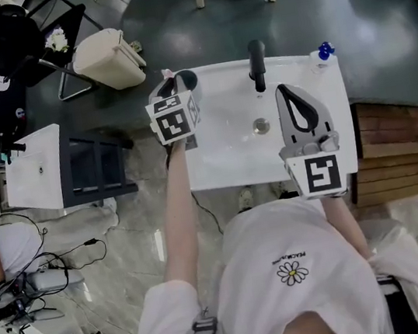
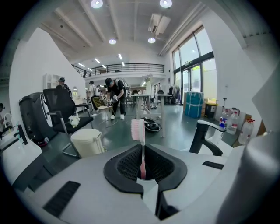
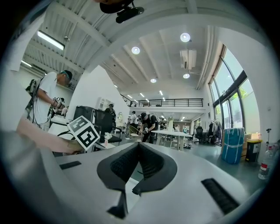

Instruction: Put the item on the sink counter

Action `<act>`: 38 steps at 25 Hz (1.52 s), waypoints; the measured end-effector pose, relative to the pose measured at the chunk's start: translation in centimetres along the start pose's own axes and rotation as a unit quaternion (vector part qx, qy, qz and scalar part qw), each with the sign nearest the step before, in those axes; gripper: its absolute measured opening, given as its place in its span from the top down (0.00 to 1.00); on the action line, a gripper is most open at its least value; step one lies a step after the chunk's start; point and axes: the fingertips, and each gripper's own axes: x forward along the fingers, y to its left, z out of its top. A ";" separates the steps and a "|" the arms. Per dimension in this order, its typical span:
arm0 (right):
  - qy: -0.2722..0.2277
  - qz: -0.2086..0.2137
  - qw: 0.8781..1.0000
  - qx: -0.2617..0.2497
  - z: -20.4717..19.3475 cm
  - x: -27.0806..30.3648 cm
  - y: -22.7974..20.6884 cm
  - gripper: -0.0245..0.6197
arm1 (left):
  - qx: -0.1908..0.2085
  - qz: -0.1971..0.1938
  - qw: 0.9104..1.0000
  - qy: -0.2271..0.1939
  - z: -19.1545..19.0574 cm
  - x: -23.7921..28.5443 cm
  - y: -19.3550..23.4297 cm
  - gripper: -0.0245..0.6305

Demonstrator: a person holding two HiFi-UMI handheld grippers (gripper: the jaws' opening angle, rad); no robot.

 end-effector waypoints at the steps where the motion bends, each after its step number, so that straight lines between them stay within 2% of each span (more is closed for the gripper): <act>1: 0.000 -0.001 1.000 0.001 0.0 -0.1 0.0 0.95 | 0.004 0.000 1.000 0.002 -0.2 0.1 -0.1 0.92; 17: 0.003 -0.002 1.000 -0.022 -0.4 -1.1 0.3 0.95 | 0.017 0.003 0.999 0.029 -2.5 1.3 -0.5 0.92; 23: 0.001 -0.008 1.000 -0.023 -0.1 -1.4 0.0 0.95 | 0.023 0.001 0.999 0.030 -2.9 1.5 -1.1 0.90; 28: -0.001 -0.009 1.000 -0.023 0.0 -1.6 0.2 0.95 | 0.024 -0.004 0.999 0.025 -2.7 1.5 -1.4 0.83; 38: -0.004 -0.005 1.000 -0.024 0.4 -2.0 0.4 0.95 | 0.021 -0.003 1.000 0.016 -2.1 0.8 -1.6 0.83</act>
